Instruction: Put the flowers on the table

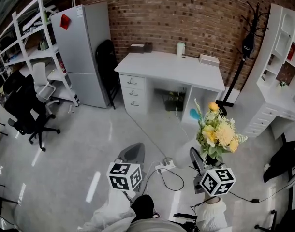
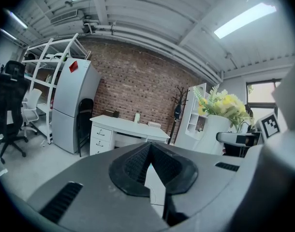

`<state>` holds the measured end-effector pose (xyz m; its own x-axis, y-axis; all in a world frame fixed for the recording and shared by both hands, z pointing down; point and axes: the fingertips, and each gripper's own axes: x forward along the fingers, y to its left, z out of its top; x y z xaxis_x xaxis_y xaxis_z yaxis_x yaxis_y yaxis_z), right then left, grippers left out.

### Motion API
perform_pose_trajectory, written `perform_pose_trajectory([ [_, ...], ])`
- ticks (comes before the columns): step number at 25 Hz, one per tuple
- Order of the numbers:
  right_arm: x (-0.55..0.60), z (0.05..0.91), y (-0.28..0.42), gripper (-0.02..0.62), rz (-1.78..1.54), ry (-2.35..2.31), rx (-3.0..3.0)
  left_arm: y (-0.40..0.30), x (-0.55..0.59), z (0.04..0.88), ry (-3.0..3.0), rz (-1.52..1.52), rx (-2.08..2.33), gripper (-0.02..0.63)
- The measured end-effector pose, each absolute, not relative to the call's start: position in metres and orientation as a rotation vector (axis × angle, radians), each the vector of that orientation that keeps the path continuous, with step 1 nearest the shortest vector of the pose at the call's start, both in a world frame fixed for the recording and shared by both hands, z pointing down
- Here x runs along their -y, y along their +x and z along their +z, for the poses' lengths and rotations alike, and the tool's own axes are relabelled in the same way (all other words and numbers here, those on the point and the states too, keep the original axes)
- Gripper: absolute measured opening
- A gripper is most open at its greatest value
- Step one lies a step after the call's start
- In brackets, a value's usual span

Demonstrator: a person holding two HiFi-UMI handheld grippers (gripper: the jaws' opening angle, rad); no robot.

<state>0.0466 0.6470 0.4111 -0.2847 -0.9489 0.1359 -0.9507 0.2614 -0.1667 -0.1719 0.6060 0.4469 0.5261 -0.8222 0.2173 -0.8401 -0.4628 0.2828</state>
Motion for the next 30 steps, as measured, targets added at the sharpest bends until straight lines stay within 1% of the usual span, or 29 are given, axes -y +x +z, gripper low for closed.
perform_pose_trajectory([
  [5, -0.615, 0.42, 0.05, 0.256, 0.367, 1.893, 2.473, -0.174, -0.57, 0.452, 2.407, 0.046, 1.375, 0.006],
  [10, -0.555, 0.417, 0.043, 0.256, 0.348, 1.914, 2.452, -0.179, -0.505, 0.451, 2.419, 0.021, 1.349, 0.006],
  [22, -0.381, 0.405, -0.024, 0.256, 0.319, 1.957, 2.459, -0.233, -0.344, 0.447, 2.483, 0.066, 1.308, 0.006],
  [26, -0.346, 0.411, -0.039, 0.256, 0.341, 1.968, 2.447, -0.241, -0.306, 0.45, 2.501, 0.086, 1.279, 0.006],
  [30, -0.328, 0.418, -0.037, 0.256, 0.363, 1.982, 2.42, -0.242, -0.284, 0.461, 2.496, 0.104, 1.249, 0.006],
])
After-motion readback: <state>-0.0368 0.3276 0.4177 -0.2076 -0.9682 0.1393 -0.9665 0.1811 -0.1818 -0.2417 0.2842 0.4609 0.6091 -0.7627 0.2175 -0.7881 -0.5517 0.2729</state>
